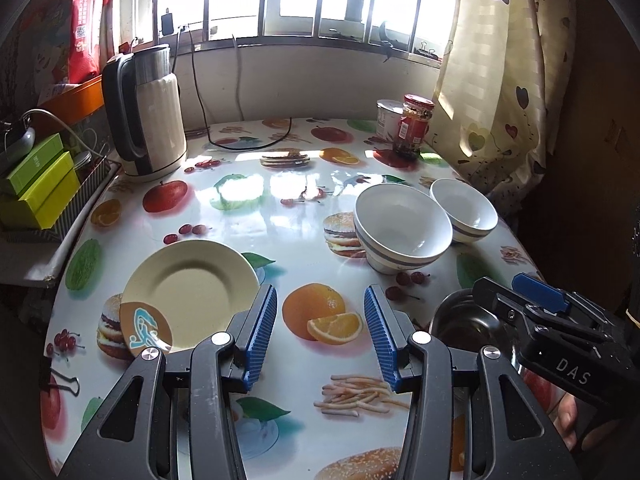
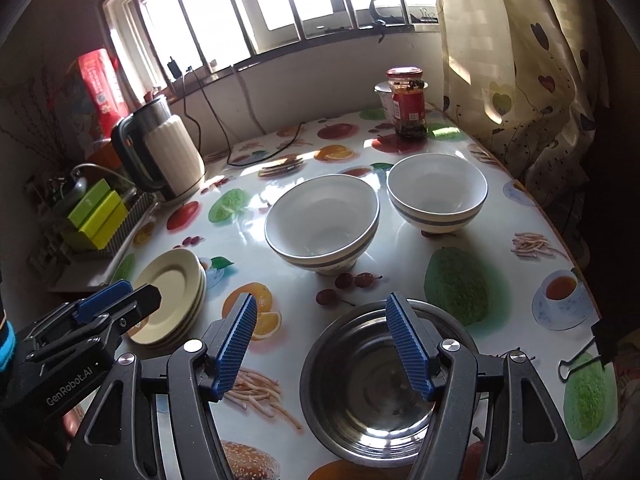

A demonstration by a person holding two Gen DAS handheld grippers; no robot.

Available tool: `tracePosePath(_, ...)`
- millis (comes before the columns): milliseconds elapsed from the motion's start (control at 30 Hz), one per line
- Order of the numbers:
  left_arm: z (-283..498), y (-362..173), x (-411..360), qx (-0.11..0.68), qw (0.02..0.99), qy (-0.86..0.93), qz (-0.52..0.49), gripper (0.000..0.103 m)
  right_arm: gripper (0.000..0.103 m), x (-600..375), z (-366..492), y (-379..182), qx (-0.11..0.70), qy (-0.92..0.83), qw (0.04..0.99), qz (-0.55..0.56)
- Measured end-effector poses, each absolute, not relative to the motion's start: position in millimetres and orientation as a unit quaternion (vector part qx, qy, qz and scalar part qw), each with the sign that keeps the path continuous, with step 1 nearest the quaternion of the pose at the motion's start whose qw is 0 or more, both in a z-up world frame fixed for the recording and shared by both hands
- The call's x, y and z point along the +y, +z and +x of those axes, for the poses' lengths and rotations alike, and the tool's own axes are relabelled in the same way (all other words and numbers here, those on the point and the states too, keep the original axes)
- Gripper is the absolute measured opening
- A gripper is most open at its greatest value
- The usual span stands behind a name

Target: Organize plates and bowls

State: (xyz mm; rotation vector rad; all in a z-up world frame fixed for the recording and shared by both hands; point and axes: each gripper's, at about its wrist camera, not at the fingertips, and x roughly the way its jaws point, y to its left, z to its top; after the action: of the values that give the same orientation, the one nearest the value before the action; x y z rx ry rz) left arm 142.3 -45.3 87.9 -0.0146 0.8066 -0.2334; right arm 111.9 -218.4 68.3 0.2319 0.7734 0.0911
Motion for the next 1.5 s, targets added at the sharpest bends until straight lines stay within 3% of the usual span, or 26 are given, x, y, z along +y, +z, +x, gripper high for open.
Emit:
tracePosePath(400, 194.7, 72.0, -66.2, 0.438, 0.887, -0.137, -0.056, 0.047, 0.068, -253.9, 141.8, 66.9, 0.375, 0.013, 0.92, 0.113)
tracePosePath(833, 245.0, 52.9, -89.8, 0.461, 0.875, -0.143, -0.038, 0.047, 0.067, -249.4, 197.3, 50.9, 0.395, 0.017, 0.914, 0.089)
tracePosePath(1233, 261.8, 44.5, -95.1, 0.462, 0.873, -0.149, -0.034, 0.045, 0.045, -247.7, 219.3, 37.7, 0.415, 0.012, 0.906, 0.079)
tracePosePath(1500, 266.1, 37.6, -97.8, 0.47, 0.868, -0.153, -0.034, 0.029, 0.033, -244.3, 225.1, 35.6, 0.418, 0.018, 0.905, 0.076)
